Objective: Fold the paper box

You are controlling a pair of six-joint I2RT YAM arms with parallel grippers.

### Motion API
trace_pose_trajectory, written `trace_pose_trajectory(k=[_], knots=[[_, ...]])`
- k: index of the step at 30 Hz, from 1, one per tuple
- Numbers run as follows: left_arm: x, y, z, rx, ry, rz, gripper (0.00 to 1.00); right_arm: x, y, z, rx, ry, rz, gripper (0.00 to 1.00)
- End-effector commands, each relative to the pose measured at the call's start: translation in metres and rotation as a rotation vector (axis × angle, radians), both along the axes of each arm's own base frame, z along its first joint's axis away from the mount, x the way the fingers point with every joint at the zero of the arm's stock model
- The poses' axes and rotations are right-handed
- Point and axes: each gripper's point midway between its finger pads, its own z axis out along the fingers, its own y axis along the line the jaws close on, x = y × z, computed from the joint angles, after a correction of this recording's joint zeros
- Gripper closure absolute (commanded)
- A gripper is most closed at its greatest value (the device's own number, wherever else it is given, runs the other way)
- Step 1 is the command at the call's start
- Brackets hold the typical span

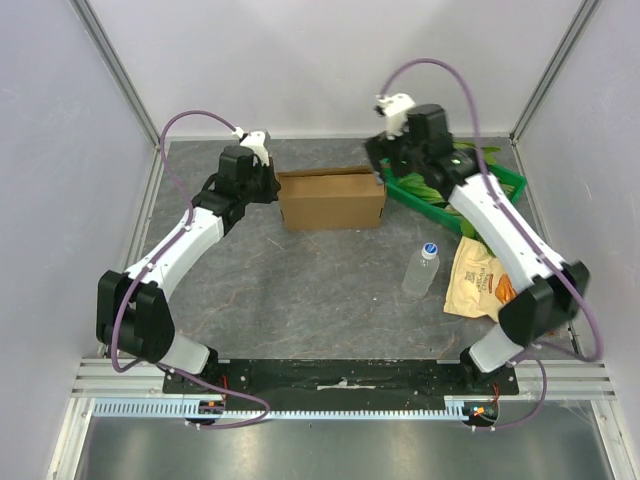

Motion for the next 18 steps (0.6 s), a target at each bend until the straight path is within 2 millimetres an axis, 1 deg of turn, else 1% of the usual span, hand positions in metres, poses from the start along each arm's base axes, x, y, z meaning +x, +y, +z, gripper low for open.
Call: trace_pose_trajectory(k=[1, 2, 3, 4, 5, 6, 7, 9, 10, 11, 12, 13, 17, 18], knots=[[-0.022, 0.01, -0.039, 0.108, 0.168, -0.029, 0.98, -0.015, -0.06, -0.008, 0.042, -0.016, -0.145, 0.02], [-0.021, 0.01, -0.036, 0.108, 0.162, -0.035, 0.98, -0.015, -0.066, 0.008, 0.07, -0.09, -0.135, 0.02], [-0.022, 0.009, -0.036, 0.111, 0.165, -0.039, 0.98, -0.019, -0.064, -0.011, 0.073, -0.067, -0.077, 0.04], [-0.022, 0.009, -0.036, 0.116, 0.17, -0.041, 0.98, -0.017, -0.073, -0.011, 0.075, -0.08, -0.069, 0.06], [-0.021, 0.01, -0.034, 0.12, 0.168, -0.043, 0.98, -0.015, -0.072, -0.007, 0.082, -0.11, -0.036, 0.09], [-0.02, 0.009, -0.034, 0.123, 0.17, -0.047, 0.98, -0.019, -0.064, -0.016, 0.062, -0.114, 0.065, 0.1], [-0.021, 0.009, -0.035, 0.125, 0.181, -0.051, 0.98, -0.017, -0.062, -0.017, 0.047, -0.134, 0.096, 0.13], [-0.02, 0.008, -0.033, 0.13, 0.176, -0.06, 0.98, -0.009, -0.061, -0.022, 0.03, -0.154, 0.134, 0.16], [-0.019, 0.008, -0.032, 0.131, 0.178, -0.062, 0.98, -0.002, -0.069, -0.022, 0.036, -0.167, 0.12, 0.17], [-0.02, 0.008, -0.034, 0.135, 0.184, -0.066, 0.98, 0.006, -0.07, -0.022, 0.037, -0.185, 0.118, 0.18], [-0.02, 0.008, -0.033, 0.135, 0.186, -0.067, 0.98, 0.009, -0.07, -0.023, 0.034, -0.193, 0.128, 0.18], [-0.021, 0.007, -0.035, 0.134, 0.189, -0.073, 0.98, 0.01, -0.069, -0.026, 0.011, -0.203, 0.158, 0.19], [-0.021, 0.004, -0.036, 0.129, 0.192, -0.088, 0.98, 0.028, -0.071, -0.043, -0.021, -0.21, 0.165, 0.21], [-0.021, 0.004, -0.035, 0.128, 0.193, -0.093, 0.98, 0.029, -0.07, -0.046, -0.02, -0.209, 0.174, 0.21]])
